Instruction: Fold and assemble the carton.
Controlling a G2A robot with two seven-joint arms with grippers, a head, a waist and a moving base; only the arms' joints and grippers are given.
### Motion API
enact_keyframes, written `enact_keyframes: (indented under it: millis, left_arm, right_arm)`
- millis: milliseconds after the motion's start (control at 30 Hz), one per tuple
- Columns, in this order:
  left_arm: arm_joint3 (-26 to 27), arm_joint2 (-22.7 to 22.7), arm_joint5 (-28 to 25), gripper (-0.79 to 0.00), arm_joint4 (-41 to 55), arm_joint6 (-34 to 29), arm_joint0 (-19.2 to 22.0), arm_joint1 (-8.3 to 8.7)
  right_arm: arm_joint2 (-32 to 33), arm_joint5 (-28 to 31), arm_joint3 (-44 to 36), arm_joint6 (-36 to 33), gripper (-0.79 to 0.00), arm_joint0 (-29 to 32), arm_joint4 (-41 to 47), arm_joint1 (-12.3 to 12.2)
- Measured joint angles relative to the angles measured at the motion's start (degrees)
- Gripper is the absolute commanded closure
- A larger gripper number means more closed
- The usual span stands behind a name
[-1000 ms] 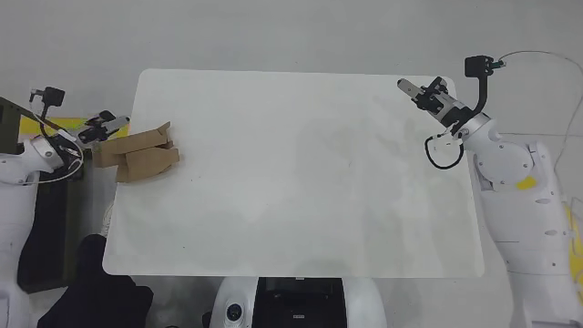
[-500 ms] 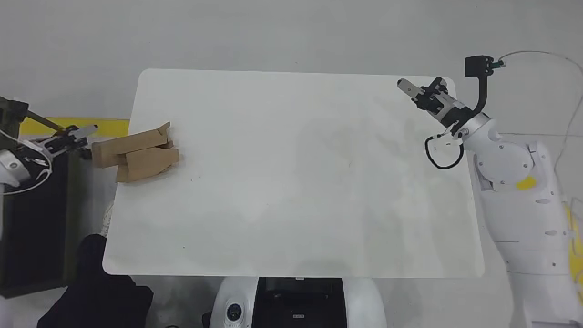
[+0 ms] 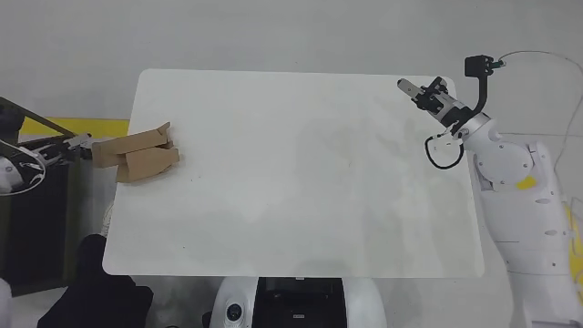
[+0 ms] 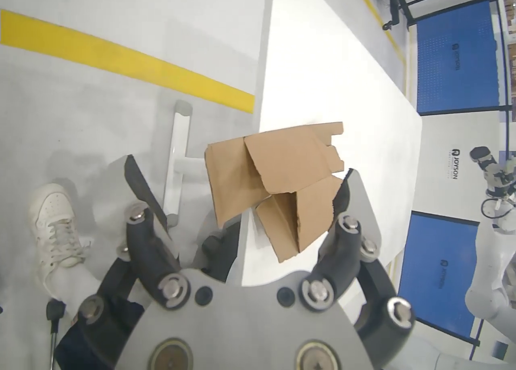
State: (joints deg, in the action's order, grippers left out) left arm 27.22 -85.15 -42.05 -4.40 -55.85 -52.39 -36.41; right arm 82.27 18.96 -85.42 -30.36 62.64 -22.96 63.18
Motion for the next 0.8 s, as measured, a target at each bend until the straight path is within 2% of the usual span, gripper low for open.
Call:
enact_keyframes:
  millis: [400, 600, 633, 667, 700, 733, 800]
  left_arm:
    - [-6.73, 7.22, 3.62, -0.785, -5.17, -1.23, 8.03, -3.44]
    - [-10.40, 8.87, 3.88, -0.776, -7.07, -1.03, 10.83, -4.20]
    - [-10.85, 9.04, 4.13, -0.720, -7.33, -0.86, 11.17, -4.27]
    - [-11.25, 9.20, 4.31, -0.714, -7.57, -0.71, 11.47, -4.34]
    - [-11.72, 9.40, 4.42, -0.570, -7.83, -0.58, 11.82, -4.44]
    - [-12.05, 9.53, 4.49, -0.385, -7.99, -0.52, 12.06, -4.50]
    - [-12.68, 9.80, 4.51, -0.292, -8.32, -0.39, 12.55, -4.62]
  right_arm:
    - [0.00, 0.00, 0.00, 0.00, -0.785, 0.00, 0.00, 0.00]
    - [0.00, 0.00, 0.00, 0.00, -0.785, 0.00, 0.00, 0.00]
    - [0.00, 0.00, 0.00, 0.00, -0.785, 0.00, 0.00, 0.00]
    - [0.00, 0.00, 0.00, 0.00, -0.785, 0.00, 0.00, 0.00]
    - [0.00, 0.00, 0.00, 0.00, -0.785, 0.00, 0.00, 0.00]
    - [0.00, 0.00, 0.00, 0.00, -0.785, 0.00, 0.00, 0.00]
    - [0.00, 0.00, 0.00, 0.00, -0.785, 0.00, 0.00, 0.00]
